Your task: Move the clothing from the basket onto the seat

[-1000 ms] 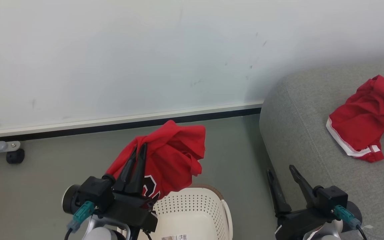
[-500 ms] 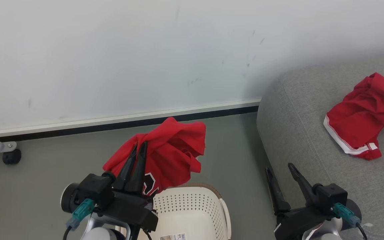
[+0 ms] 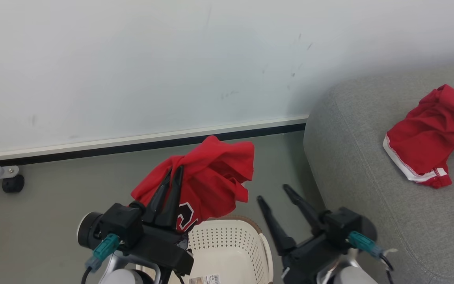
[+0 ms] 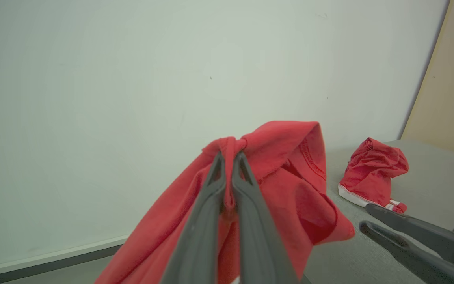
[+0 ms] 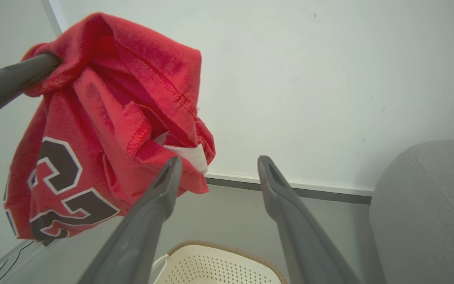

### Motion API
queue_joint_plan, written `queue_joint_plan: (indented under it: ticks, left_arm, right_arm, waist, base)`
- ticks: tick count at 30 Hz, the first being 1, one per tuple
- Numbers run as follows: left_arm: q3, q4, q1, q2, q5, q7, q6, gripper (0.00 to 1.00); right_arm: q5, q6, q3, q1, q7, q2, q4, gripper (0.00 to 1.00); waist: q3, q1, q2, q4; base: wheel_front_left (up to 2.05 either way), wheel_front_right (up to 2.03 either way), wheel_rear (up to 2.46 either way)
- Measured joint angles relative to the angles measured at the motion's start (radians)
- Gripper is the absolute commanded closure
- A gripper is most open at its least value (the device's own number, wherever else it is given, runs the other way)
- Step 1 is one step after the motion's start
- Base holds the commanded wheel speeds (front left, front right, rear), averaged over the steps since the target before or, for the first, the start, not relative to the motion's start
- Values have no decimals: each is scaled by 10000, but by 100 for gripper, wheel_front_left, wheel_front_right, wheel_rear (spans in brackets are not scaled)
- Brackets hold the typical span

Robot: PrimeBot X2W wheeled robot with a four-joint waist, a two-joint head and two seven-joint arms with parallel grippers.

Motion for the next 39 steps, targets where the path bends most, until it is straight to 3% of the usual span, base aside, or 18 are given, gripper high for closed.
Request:
queue_joint_plan:
  ticks: [6,18,22,23,24,25,26,39]
  left_arm:
    - [-228,-276,-22,-8,128,157,-10,100]
    - [-786,-433,-180,-71,140,364,-104,100]
    - [-882,-464,-230,-77,140,420,-174,100]
    - [-911,-481,-234,-79,140,441,-174,100]
    - [-938,-493,-240,-81,140,443,-176,100]
    - [-972,-495,-257,-84,140,449,-176,100]
    - [-995,-500,-270,-92,140,454,-176,100]
    - [-1032,-539,-347,-104,138,499,-165,100]
  right_arm:
    - [-119,430,1030,-750,259,180,36,0]
    - [38,686,2182,-1911,497,224,763,0]
    - [656,686,2932,-2318,489,219,775,0]
    - [742,683,3104,-2442,491,219,807,7]
    - [853,673,3227,-2547,477,217,825,55]
    - [1034,642,3352,-2656,464,215,867,84]
    - [1143,598,3455,-2749,462,217,932,100]
    - [2155,307,4176,-3335,221,215,1494,100]
  waist:
    - [34,0,0,51]
    - [69,0,0,257]
    - [80,0,0,309]
    - [83,0,0,324]
    - [87,0,0,339]
    - [91,0,0,354]
    - [95,0,0,369]
    - [90,0,0,444]
  base:
    - [0,0,0]
    - [0,0,0]
    - [0,0,0]
    - [0,0,0]
    - [0,0,0]
    - [0,0,0]
    - [0,0,0]
    - [0,0,0]
